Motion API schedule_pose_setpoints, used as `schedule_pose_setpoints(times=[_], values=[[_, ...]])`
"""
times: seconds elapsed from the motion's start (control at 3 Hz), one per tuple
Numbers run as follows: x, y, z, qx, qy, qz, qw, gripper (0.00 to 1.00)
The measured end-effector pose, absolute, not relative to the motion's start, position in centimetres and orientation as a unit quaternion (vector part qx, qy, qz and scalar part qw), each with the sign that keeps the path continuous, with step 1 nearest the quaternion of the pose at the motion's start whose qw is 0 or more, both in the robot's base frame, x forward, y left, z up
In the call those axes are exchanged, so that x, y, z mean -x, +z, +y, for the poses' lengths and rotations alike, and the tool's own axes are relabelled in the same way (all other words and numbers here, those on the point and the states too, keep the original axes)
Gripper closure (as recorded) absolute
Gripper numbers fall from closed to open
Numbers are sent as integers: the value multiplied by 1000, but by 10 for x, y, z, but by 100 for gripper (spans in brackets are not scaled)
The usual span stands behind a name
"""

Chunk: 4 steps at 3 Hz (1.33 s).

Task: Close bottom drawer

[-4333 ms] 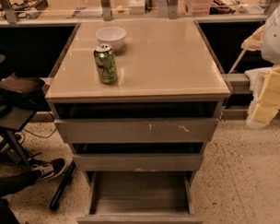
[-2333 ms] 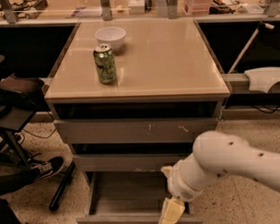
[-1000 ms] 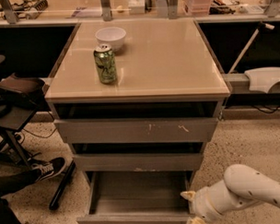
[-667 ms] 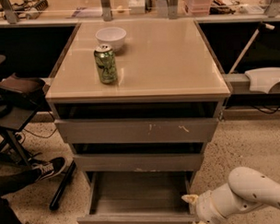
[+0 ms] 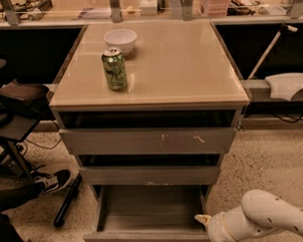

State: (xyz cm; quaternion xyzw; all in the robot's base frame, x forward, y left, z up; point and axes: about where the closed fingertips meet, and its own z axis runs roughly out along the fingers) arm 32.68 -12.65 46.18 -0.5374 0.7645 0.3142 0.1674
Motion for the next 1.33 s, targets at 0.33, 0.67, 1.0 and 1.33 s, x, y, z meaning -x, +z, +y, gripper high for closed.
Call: schedule_pose_setpoints(times=[0.33, 0.67, 1.0, 1.33], values=[[-322, 389, -133, 466, 309, 811, 173, 0], [-339, 338, -149, 376, 297, 851, 213, 0], [-339, 332, -145, 373, 297, 852, 216, 0], [-312, 299, -152, 379, 294, 855, 197, 0]])
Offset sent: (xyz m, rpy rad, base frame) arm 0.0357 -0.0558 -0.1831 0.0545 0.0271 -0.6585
